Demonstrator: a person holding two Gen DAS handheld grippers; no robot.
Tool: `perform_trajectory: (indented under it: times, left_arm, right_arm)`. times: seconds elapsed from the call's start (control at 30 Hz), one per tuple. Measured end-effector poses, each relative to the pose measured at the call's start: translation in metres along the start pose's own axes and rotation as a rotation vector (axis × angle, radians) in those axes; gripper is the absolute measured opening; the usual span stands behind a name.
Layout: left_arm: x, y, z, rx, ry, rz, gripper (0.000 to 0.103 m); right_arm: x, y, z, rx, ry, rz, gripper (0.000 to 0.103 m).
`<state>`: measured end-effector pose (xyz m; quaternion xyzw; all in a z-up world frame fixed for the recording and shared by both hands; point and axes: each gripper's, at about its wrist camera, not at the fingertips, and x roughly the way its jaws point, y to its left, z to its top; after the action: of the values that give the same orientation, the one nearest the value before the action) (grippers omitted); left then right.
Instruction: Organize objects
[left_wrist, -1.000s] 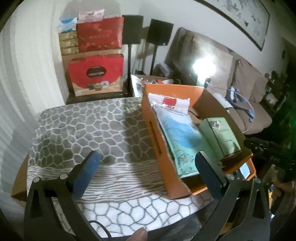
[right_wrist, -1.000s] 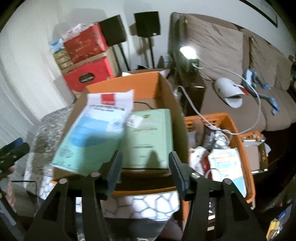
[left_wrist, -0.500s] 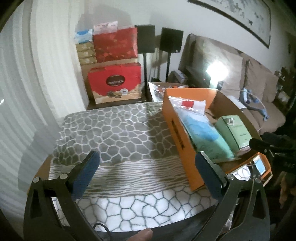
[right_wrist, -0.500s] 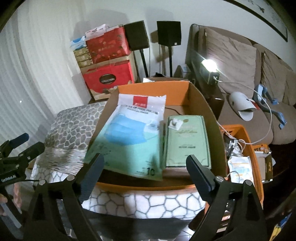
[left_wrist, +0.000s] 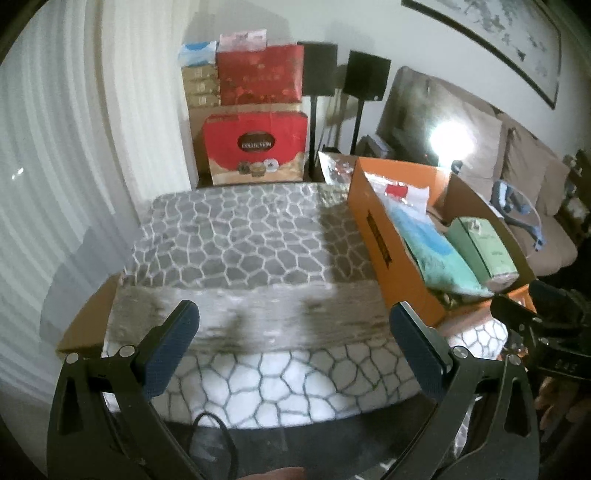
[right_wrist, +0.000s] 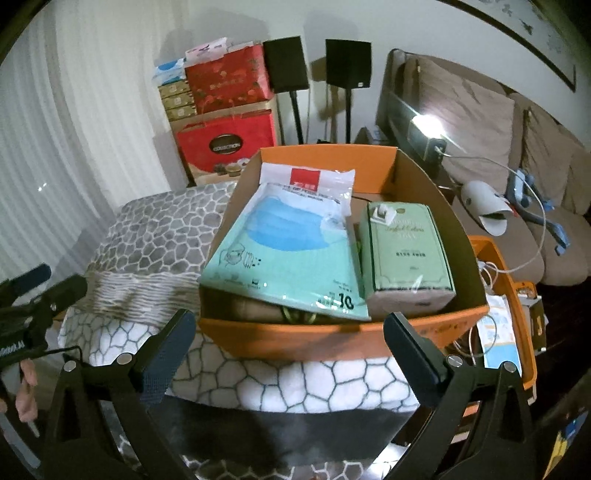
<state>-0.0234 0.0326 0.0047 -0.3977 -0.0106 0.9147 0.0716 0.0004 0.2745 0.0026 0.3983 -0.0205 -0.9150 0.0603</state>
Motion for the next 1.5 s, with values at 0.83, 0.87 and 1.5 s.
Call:
perform_trajectory:
  times: [0.83, 0.87, 1.5]
  left_arm:
    - [-0.048, 0.005, -0.032, -0.008, -0.076, 0.051, 0.103]
    - [-0.049, 0.005, -0.032, -0.011, -0.078, 0.048, 0.103]
    - [-0.047, 0.01, -0.037, -0.033, -0.063, 0.053, 0.103]
  right_arm:
    - [-0.045, 0.023, -0.029, -0.009, -0.124, -0.086, 0.103]
    - [-0.046, 0.024, -0.029, -0.01, -0.125, -0.083, 0.103]
    - [-0.049, 0.034, -0.028, -0.027, -0.139, -0.097, 0.103]
